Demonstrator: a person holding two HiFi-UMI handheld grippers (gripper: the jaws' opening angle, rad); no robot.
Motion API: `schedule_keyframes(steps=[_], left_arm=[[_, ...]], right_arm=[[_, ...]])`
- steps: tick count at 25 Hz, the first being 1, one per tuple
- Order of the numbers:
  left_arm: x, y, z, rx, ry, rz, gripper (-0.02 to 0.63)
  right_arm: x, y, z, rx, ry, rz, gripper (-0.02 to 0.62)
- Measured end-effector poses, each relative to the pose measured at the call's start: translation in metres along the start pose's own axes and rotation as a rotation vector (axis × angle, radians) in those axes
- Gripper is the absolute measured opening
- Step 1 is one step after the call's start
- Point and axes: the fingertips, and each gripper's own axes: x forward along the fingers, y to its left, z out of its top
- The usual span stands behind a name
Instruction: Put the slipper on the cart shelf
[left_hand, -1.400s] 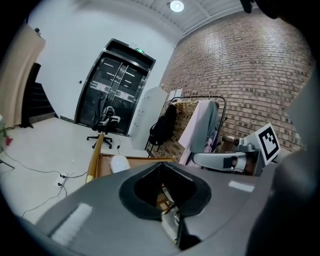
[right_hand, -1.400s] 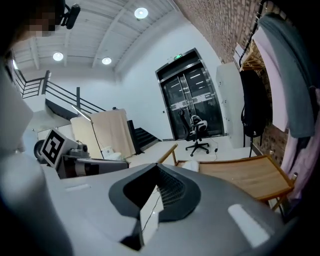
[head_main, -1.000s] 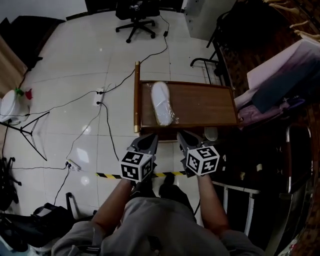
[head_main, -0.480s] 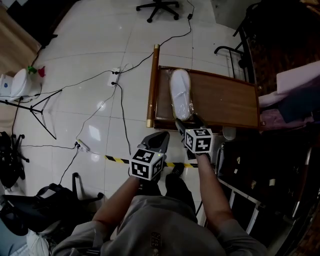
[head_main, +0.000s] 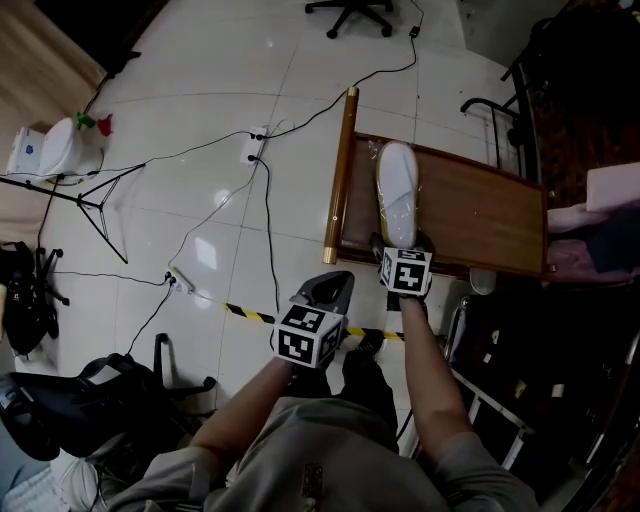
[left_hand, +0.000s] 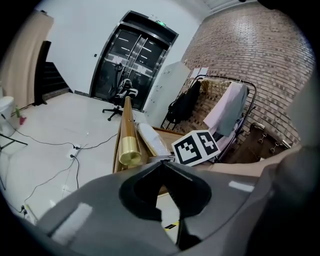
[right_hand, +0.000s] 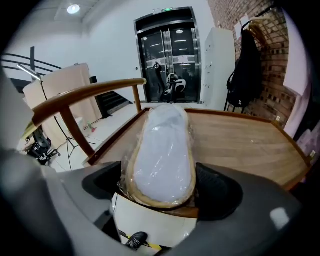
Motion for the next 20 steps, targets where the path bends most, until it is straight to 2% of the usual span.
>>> schedule_keyframes(steps=[3, 6, 10, 15, 20], left_arm=[[-0.002, 0.002, -0.003, 0.009, 0.008, -0.009, 0.008], [-0.005, -0.002, -0.004, 0.011, 0.014, -0.031, 0.008], [-0.006, -0.011, 0.002, 0.034, 0.014, -0.070, 0.008], [-0.008, -0.027, 0.008, 0.076, 0.007, -0.131, 0.008], [-0.003, -0.061, 0.008, 0.121, 0.033, -0.228, 0.008]], right_arm=[[-0.001, -0.005, 0.001, -0.011, 0.008, -0.041, 0.379], [-0.009, -0.006, 0.004, -0.031, 0.003, -0.044, 0.371], [-0.037, -0.008, 0.018, -0.055, -0.057, -0.053, 0.368], [-0.093, -0.010, 0.023, -0.068, -0.110, -0.062, 0.364], [-0.159, -0.032, 0.012, -0.040, -0.159, -0.127, 0.362]])
